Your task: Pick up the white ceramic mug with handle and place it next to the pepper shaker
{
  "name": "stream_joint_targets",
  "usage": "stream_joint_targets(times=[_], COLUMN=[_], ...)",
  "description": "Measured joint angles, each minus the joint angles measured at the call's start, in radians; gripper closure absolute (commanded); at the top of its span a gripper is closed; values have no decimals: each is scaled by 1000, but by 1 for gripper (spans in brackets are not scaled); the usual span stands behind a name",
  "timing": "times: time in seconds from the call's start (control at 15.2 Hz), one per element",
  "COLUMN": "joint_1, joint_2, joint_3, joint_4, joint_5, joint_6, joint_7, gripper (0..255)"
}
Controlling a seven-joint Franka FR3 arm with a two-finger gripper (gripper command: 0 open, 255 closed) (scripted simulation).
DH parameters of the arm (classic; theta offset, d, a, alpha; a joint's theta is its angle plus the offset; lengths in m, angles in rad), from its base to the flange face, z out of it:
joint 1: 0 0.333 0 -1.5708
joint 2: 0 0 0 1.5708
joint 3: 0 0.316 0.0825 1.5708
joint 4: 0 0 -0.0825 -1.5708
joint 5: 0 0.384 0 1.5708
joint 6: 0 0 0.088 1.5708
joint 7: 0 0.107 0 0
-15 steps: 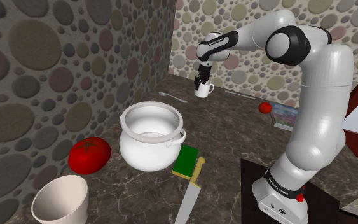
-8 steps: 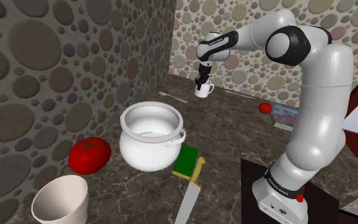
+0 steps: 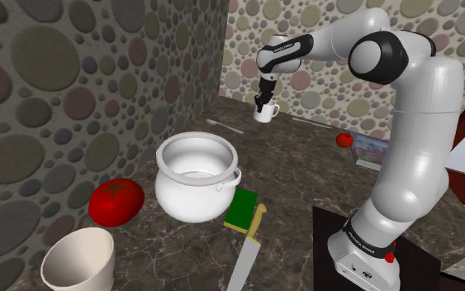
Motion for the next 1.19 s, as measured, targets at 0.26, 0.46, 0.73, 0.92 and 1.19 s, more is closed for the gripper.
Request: stream_joint_targets(times=[0.26, 0.46, 0.73, 0.92, 1.19], joint_1=[2, 2, 2, 0, 1], joint_2=[-18, -35, -45, -52, -59], joint_3=[-2, -3, -4, -6, -6], joint_4=[27, 43, 81, 118, 155], joint_5=[-4, -8, -11, -12, -15], joint_6=[-45, -77, -125, -169, -213], joint_7=[4, 7, 8, 9, 12], gripper=[255, 255, 255, 255, 255])
